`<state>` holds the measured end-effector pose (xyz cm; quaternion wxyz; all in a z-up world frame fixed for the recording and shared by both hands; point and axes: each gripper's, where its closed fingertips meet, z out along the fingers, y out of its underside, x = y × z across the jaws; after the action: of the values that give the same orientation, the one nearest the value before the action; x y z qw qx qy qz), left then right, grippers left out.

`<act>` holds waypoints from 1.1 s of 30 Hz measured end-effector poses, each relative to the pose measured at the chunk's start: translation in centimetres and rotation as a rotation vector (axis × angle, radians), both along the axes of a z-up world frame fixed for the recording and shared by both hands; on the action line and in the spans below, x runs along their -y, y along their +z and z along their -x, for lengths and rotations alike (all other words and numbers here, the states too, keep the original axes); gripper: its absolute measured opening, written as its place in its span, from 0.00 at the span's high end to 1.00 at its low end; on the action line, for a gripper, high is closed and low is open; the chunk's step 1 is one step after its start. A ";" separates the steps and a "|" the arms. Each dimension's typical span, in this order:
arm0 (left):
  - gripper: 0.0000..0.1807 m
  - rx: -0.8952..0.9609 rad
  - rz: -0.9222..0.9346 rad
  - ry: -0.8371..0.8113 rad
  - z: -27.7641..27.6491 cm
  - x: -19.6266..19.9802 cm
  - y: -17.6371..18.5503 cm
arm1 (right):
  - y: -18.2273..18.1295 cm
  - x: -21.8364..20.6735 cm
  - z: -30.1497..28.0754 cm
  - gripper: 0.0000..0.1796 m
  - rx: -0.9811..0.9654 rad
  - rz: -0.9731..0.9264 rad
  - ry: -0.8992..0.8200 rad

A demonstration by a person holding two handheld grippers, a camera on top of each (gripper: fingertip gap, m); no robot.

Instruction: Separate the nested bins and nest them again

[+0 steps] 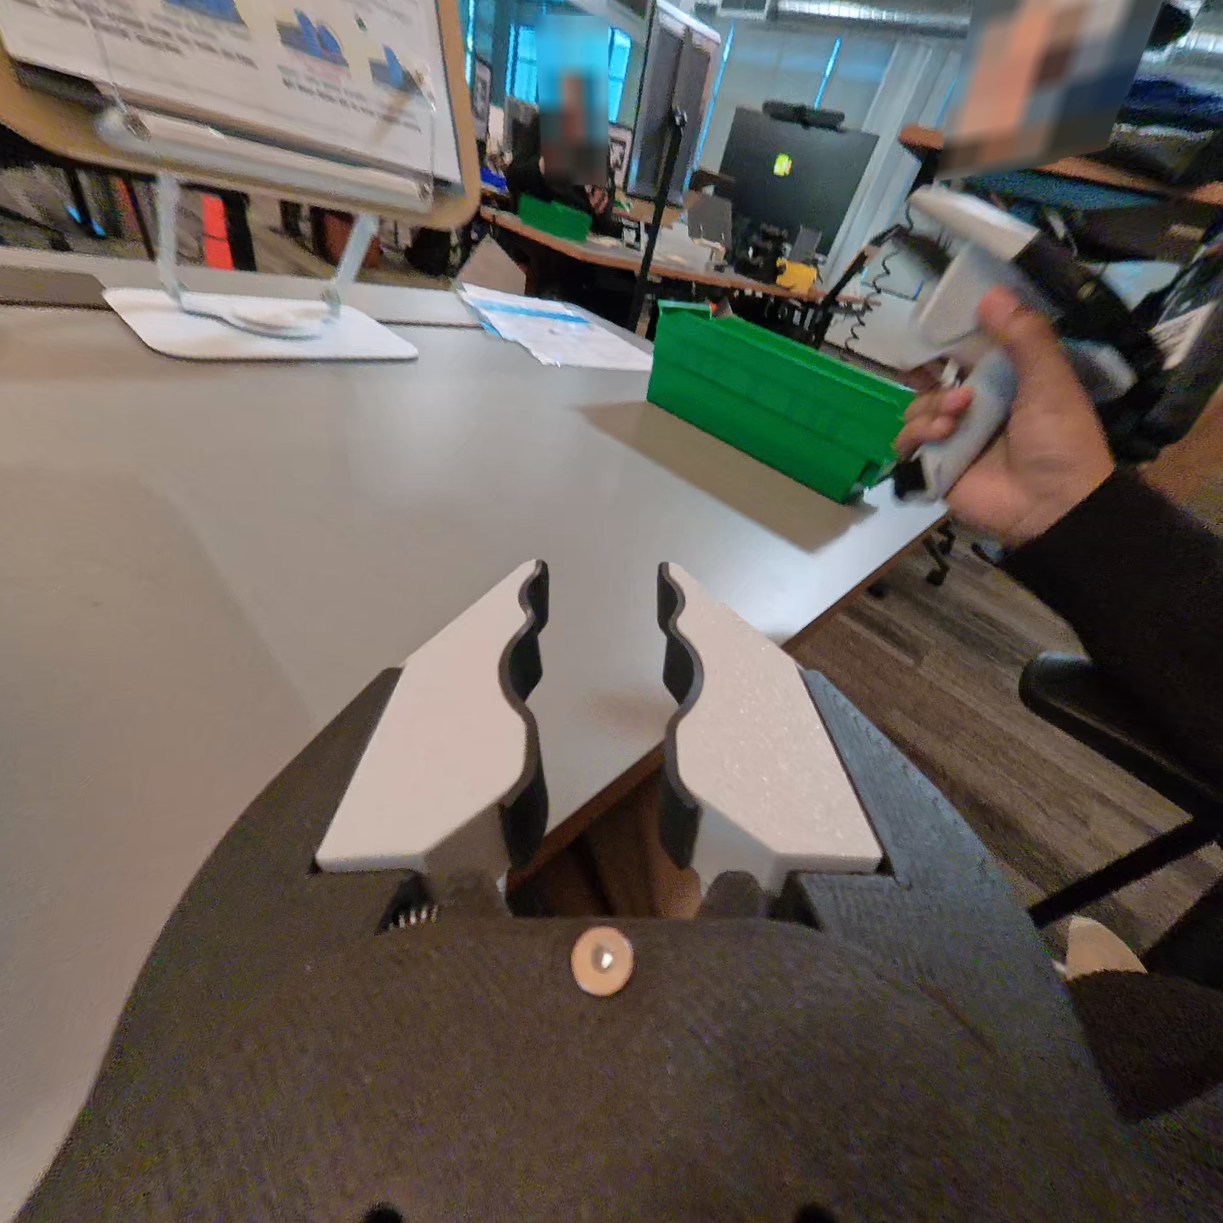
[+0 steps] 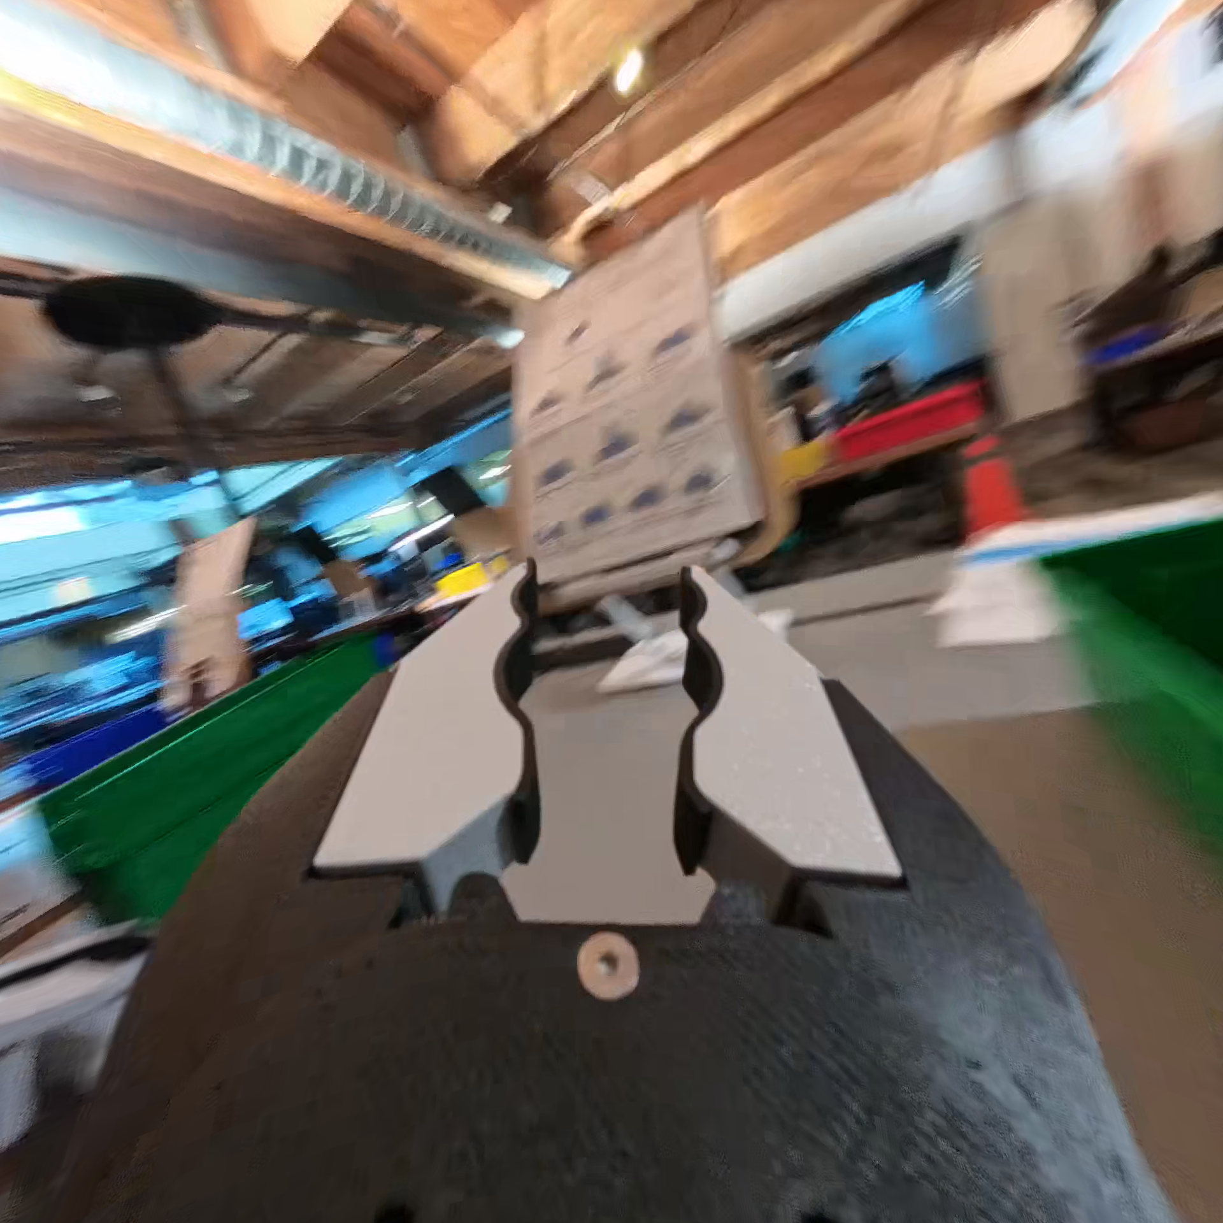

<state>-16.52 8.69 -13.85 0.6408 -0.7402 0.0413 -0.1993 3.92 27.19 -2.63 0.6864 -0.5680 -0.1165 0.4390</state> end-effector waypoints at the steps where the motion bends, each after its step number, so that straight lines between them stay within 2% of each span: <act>1: 0.82 0.010 -0.020 0.003 0.4 0.0 0.6 | -1.5 1.2 3.7 0.74 0.026 0.046 0.102; 4: 0.78 0.084 -0.063 0.007 2.2 0.1 2.2 | -7.6 5.9 13.6 0.72 0.251 0.169 0.408; 5: 0.77 0.105 -0.074 0.018 3.1 0.2 2.6 | -9.6 7.7 15.8 0.73 0.350 0.188 0.494; 6: 0.77 0.119 -0.092 0.041 4.1 0.2 3.0 | -11.5 9.1 17.3 0.79 0.455 0.191 0.554; 8: 0.77 0.116 -0.165 0.114 6.6 0.6 4.7 | -14.1 10.1 18.7 0.84 0.612 0.173 0.543; 10: 0.76 0.083 -0.287 0.243 9.8 1.6 7.2 | -14.9 10.8 19.1 0.84 0.673 0.120 0.530; 13: 0.76 0.023 -0.513 0.539 16.2 5.2 11.4 | -14.7 11.0 18.9 0.83 0.676 0.101 0.537; 15: 0.77 -0.058 -0.568 0.689 19.5 7.3 12.5 | -14.5 10.7 18.4 0.82 0.646 0.124 0.543; 18: 0.76 -0.172 -0.513 0.807 23.2 8.2 11.6 | -14.6 10.0 17.7 0.82 0.594 0.198 0.573; 19: 0.74 -0.182 -0.464 0.831 24.4 8.2 10.8 | -14.8 10.2 17.7 0.86 0.572 0.239 0.612; 23: 0.66 -0.066 -0.290 0.814 26.5 7.7 8.0 | -14.8 11.3 17.8 0.85 0.436 0.427 0.780; 27: 0.74 -0.030 -0.265 0.794 26.8 7.2 7.1 | -14.5 11.0 17.8 0.91 0.410 0.427 0.782; 29: 0.74 -0.036 -0.238 0.787 26.8 6.7 6.3 | -15.0 10.8 17.9 1.00 0.454 0.413 0.759; 33: 0.73 -0.039 -0.206 0.762 26.7 6.2 5.1 | -15.2 10.0 18.1 1.00 0.546 0.316 0.677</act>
<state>-43.25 2.45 -8.75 0.7390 -0.6379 -0.2044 0.0723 -14.17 17.16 -17.81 0.3538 -0.6903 -0.4036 0.4853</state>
